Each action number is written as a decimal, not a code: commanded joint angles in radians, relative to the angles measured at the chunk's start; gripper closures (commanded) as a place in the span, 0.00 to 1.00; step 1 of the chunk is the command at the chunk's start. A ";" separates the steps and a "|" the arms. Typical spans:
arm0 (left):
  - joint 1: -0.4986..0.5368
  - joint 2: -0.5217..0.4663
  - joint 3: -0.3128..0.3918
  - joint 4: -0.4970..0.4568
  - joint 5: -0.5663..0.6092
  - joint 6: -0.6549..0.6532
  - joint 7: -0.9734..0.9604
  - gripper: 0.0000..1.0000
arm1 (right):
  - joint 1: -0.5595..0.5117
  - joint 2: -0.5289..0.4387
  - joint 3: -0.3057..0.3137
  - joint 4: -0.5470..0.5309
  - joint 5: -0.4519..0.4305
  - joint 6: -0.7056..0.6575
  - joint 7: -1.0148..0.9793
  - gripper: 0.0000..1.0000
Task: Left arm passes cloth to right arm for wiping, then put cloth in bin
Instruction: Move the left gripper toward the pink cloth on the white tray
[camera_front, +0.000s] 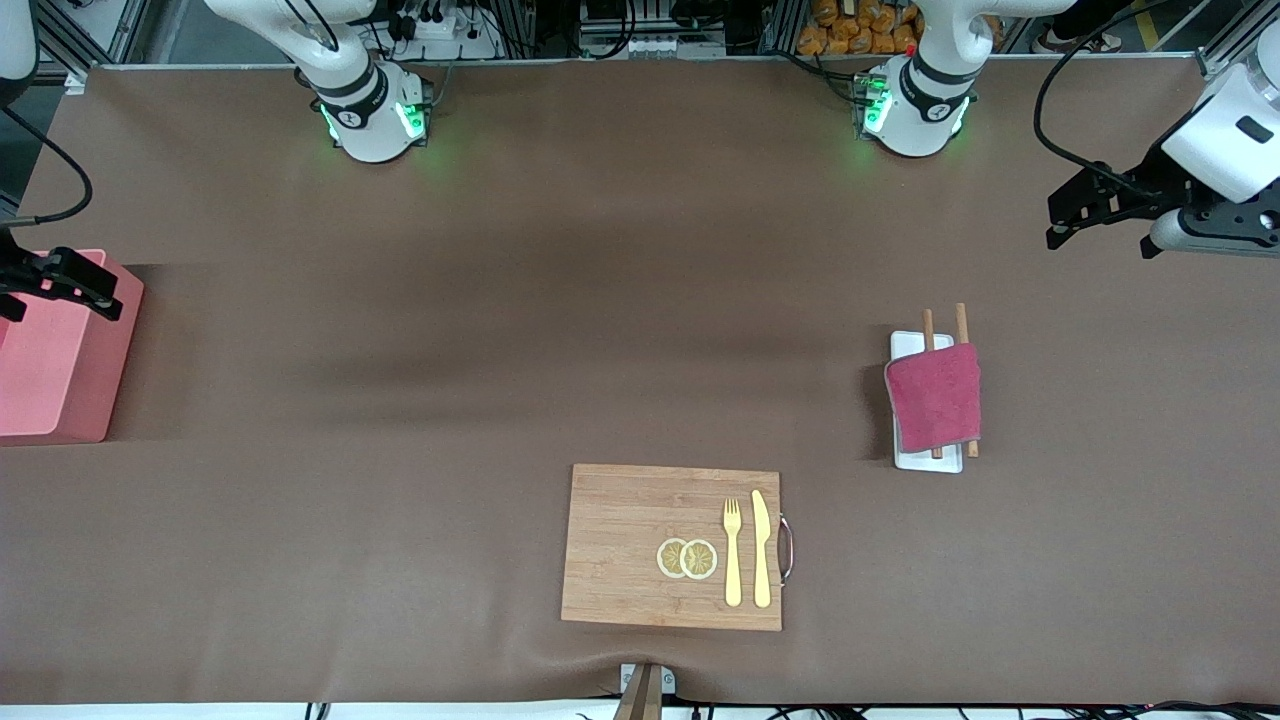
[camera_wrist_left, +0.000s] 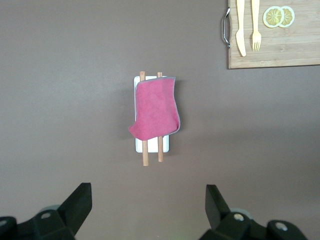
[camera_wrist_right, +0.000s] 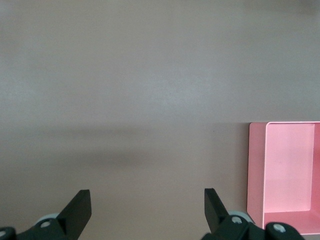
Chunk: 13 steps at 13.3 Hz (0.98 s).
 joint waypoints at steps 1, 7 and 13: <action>-0.007 0.006 0.005 0.022 -0.001 -0.022 -0.005 0.00 | -0.005 0.008 0.010 0.020 -0.017 -0.014 0.013 0.00; -0.015 0.035 0.005 0.027 -0.001 -0.016 -0.011 0.00 | -0.007 0.008 0.010 0.017 -0.015 -0.014 0.013 0.00; -0.033 0.171 -0.044 0.024 -0.021 0.078 -0.029 0.00 | -0.010 0.009 0.009 0.017 -0.015 -0.014 0.013 0.00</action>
